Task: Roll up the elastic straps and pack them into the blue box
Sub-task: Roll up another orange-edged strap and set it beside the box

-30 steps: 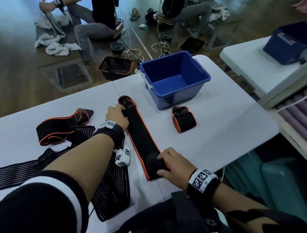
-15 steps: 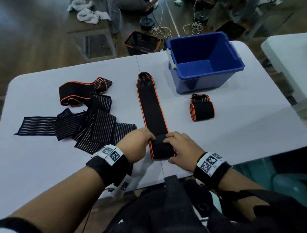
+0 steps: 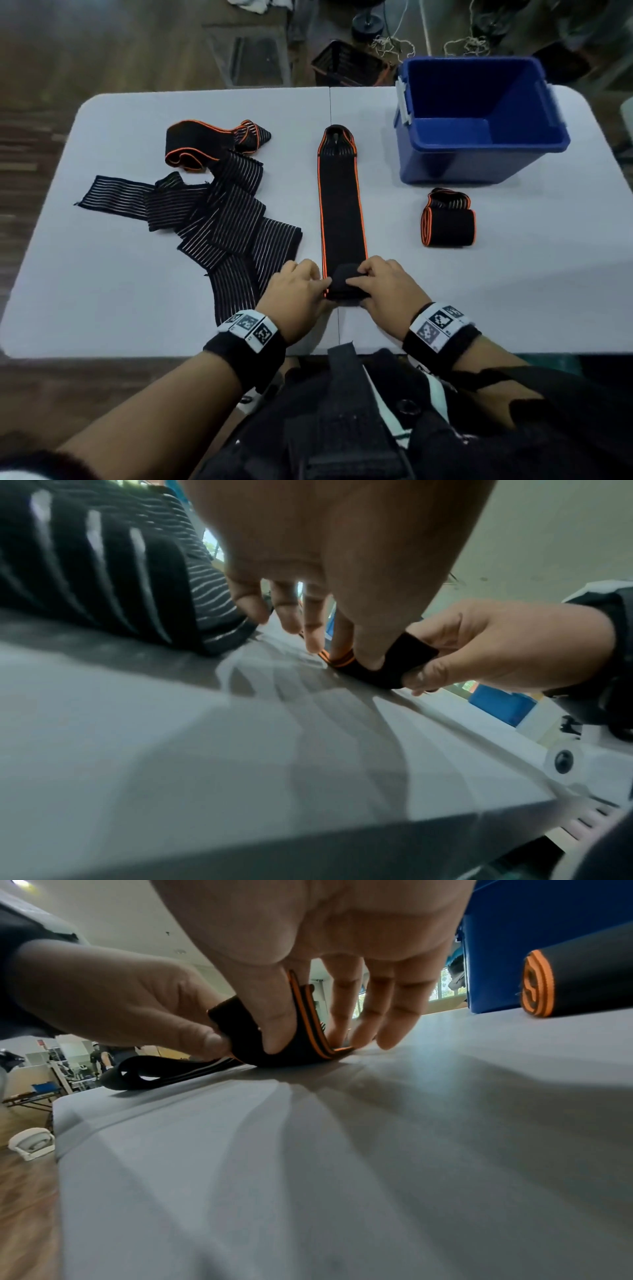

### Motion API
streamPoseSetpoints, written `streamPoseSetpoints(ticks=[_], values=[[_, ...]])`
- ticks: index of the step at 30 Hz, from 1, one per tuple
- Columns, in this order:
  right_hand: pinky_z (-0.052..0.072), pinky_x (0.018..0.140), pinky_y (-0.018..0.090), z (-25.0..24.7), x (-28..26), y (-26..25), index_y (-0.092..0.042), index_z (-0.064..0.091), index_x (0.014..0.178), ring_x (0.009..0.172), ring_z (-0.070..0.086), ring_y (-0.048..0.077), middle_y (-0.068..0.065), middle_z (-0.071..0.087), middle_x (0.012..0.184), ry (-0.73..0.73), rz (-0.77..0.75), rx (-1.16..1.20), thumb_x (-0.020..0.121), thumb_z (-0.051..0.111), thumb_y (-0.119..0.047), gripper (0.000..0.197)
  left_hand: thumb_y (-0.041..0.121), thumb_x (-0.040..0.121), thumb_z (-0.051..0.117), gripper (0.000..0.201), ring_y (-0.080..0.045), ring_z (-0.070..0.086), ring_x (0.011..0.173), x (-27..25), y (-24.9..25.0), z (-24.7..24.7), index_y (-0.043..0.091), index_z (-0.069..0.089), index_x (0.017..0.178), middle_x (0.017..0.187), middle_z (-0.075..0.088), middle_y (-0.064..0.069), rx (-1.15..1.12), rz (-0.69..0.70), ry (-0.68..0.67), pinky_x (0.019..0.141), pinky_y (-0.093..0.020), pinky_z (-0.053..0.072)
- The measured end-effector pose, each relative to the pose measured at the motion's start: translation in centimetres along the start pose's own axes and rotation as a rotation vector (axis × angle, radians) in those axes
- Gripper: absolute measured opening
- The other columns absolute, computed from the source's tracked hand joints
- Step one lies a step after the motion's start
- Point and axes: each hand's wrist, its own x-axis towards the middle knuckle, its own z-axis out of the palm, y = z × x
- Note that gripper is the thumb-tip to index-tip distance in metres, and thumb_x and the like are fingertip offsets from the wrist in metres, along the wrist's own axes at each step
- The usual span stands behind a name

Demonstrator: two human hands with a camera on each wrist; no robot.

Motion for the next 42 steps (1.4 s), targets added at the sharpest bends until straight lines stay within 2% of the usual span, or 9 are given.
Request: streamPoseSetpoints(ticks=[4,8,13,17,22,27,32,39,42], values=[[0.045,0.097,0.034,-1.0,0.9,0.0,-0.022,0.060,0.131,0.111,0.055,0.025,0.003,0.058,0.121,-0.032,0.085,0.135,0.092,0.064,-0.025,0.040,0.043,0.095,0.062,0.030,-0.025,0.048,0.087,0.4,-0.3,0.7,0.016,0.076,0.090,0.091,0.054,-0.001,-0.242,-0.135,0.119,0.078,-0.044,0.049],[0.046,0.097,0.034,-2.1,1.8,0.1,-0.018,0.049,0.137,0.114,0.059,0.026,0.007,0.063,0.125,-0.037,0.233,0.257,0.089,0.068,-0.028,0.052,0.045,0.095,0.061,0.034,-0.026,0.056,0.088,1.0,0.4,0.4,0.020,0.076,0.079,0.086,0.058,-0.002,-0.375,-0.273,0.102,0.080,-0.039,0.048],[0.050,0.085,0.038,-1.7,2.2,0.2,-0.019,0.044,0.120,0.097,0.060,0.027,0.006,0.057,0.112,0.001,0.300,0.323,0.083,0.075,-0.026,0.049,0.042,0.089,0.069,0.040,-0.022,0.062,0.071,1.7,1.1,-0.7,0.016,0.064,0.059,0.068,0.062,-0.002,-0.487,-0.393,0.108,0.067,-0.033,0.051],[0.043,0.071,0.032,-1.5,1.9,0.0,-0.022,0.043,0.108,0.078,0.054,0.024,0.001,0.042,0.110,0.033,0.262,0.295,0.083,0.075,-0.024,0.041,0.040,0.085,0.075,0.028,-0.016,0.066,0.074,2.0,1.4,-1.0,0.016,0.065,0.075,0.074,0.069,0.001,-0.563,-0.476,0.103,0.076,-0.040,0.058],[0.036,0.065,0.028,-1.2,1.6,-0.1,-0.023,0.045,0.101,0.066,0.047,0.016,-0.003,0.036,0.103,0.058,0.241,0.268,0.086,0.071,-0.023,0.030,0.030,0.079,0.080,0.036,-0.021,0.062,0.071,1.6,1.5,-1.4,0.024,0.045,0.086,0.077,0.062,-0.001,-0.581,-0.416,0.181,0.069,-0.042,0.056],[0.048,0.076,0.033,-0.6,1.8,-0.2,-0.016,0.056,0.111,0.081,0.056,0.024,-0.001,0.041,0.112,0.042,0.190,0.183,0.092,0.064,-0.024,0.022,0.028,0.084,0.076,0.023,-0.015,0.056,0.087,2.3,1.5,-1.2,0.031,0.057,0.095,0.087,0.060,0.010,-0.457,-0.296,0.174,0.080,-0.039,0.054],[0.051,0.086,0.040,-0.8,1.7,-0.2,-0.016,0.058,0.121,0.103,0.052,0.024,-0.002,0.049,0.121,0.003,0.129,0.027,0.094,0.061,-0.030,0.031,0.032,0.091,0.071,0.027,-0.021,0.053,0.105,2.4,1.0,-0.7,0.022,0.070,0.116,0.109,0.065,0.003,-0.324,-0.229,0.189,0.093,-0.036,0.047],[0.052,0.082,0.041,-1.1,1.4,-0.2,-0.020,0.051,0.123,0.096,0.059,0.025,-0.001,0.052,0.121,-0.062,0.131,0.008,0.089,0.067,-0.023,0.038,0.018,0.093,0.055,0.019,-0.026,0.050,0.088,2.2,1.0,-0.1,0.012,0.072,0.100,0.126,0.056,0.000,-0.047,-0.039,0.212,0.075,-0.043,0.054],[0.050,0.086,0.039,-2.1,2.1,0.2,-0.022,0.054,0.121,0.097,0.060,0.024,-0.001,0.055,0.118,-0.091,0.149,0.069,0.087,0.068,-0.027,0.037,0.014,0.086,0.053,0.026,-0.025,0.058,0.090,1.8,1.3,-0.1,0.010,0.064,0.110,0.135,0.050,0.001,-0.132,-0.037,0.121,0.079,-0.037,0.054]])
